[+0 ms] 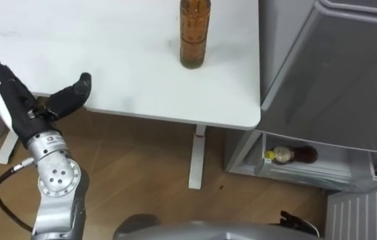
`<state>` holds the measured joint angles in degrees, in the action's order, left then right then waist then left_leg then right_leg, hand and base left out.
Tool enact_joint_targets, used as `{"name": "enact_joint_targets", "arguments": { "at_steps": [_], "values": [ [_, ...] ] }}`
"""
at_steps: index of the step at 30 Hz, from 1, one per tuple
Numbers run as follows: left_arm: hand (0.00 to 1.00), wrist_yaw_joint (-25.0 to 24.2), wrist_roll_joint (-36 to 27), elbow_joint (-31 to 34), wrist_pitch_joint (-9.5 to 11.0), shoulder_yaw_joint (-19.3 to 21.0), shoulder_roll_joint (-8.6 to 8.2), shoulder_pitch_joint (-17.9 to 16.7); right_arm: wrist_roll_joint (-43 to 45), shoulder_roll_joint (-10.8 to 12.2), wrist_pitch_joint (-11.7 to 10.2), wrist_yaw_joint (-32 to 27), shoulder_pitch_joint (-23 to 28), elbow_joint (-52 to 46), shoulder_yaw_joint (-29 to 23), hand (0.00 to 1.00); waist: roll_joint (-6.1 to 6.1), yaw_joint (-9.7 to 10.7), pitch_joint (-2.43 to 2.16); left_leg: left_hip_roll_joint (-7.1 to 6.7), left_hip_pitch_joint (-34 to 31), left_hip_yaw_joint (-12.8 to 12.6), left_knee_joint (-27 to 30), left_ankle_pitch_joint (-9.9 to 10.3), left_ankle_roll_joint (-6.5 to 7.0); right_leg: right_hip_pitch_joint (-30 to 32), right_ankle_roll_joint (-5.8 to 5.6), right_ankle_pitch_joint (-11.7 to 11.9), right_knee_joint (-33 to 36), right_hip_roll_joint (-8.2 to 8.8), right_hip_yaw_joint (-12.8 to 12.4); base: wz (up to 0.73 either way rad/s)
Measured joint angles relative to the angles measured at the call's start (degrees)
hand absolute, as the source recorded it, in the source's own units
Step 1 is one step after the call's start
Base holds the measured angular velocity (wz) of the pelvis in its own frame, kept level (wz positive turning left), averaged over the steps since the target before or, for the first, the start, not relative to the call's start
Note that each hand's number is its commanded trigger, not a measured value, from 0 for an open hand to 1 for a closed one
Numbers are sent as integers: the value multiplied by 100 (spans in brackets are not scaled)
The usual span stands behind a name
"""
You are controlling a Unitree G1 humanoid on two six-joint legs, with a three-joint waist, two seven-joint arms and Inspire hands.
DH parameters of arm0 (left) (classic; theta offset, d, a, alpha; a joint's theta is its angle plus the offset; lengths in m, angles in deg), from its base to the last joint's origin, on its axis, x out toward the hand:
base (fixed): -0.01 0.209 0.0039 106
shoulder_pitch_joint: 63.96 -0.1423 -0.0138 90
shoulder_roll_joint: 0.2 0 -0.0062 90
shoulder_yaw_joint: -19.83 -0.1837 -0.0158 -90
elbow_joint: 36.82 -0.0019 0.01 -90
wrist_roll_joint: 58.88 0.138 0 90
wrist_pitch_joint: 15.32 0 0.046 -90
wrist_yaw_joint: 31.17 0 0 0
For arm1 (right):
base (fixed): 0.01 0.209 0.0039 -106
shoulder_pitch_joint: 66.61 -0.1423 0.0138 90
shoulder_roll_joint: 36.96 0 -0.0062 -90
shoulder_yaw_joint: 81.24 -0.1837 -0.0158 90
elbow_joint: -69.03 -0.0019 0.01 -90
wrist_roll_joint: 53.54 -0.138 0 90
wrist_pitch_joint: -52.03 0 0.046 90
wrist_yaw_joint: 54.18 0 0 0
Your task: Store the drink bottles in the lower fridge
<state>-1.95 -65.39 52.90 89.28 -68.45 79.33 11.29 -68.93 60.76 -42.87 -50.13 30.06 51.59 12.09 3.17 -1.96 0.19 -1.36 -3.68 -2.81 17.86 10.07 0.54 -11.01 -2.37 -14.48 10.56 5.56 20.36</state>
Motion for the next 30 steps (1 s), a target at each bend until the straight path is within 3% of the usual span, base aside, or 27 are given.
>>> {"name": "enact_joint_targets", "arguments": {
  "at_steps": [14, 21, 26, 30],
  "values": [
    [0, -1225, -9, 142, -8, -536, 12, 534, 27, 34, -25, 36, -262, 329, 8, 0, 11, 189, 35, 9, -1, -36, 14, 2, 1, 25, 1, 1, 1, -12, -155, -1],
    [0, -1772, -75, 98, -291, -540, -14, 534, 33, 32, 15, 63, -295, 364, -7, 0, -2, 203, 33, 62, 19, -159, 0, 5, -3, 77, 19, 19, 4, -36, -293, -9],
    [0, -2092, -77, 102, -561, -530, -15, 601, 38, 16, 77, 128, -337, 371, -11, 0, -52, 363, 34, 69, 29, -173, 0, 5, -4, 77, 21, 20, 3, -39, -313, -1],
    [0, -2151, -75, 98, -597, -532, -14, 726, 39, -15, 81, 195, -342, 350, -10, 0, -94, 458, 38, 75, 49, -194, -7, 4, -4, 73, 24, 22, 5, -47, -403, -3]
  ]
}}
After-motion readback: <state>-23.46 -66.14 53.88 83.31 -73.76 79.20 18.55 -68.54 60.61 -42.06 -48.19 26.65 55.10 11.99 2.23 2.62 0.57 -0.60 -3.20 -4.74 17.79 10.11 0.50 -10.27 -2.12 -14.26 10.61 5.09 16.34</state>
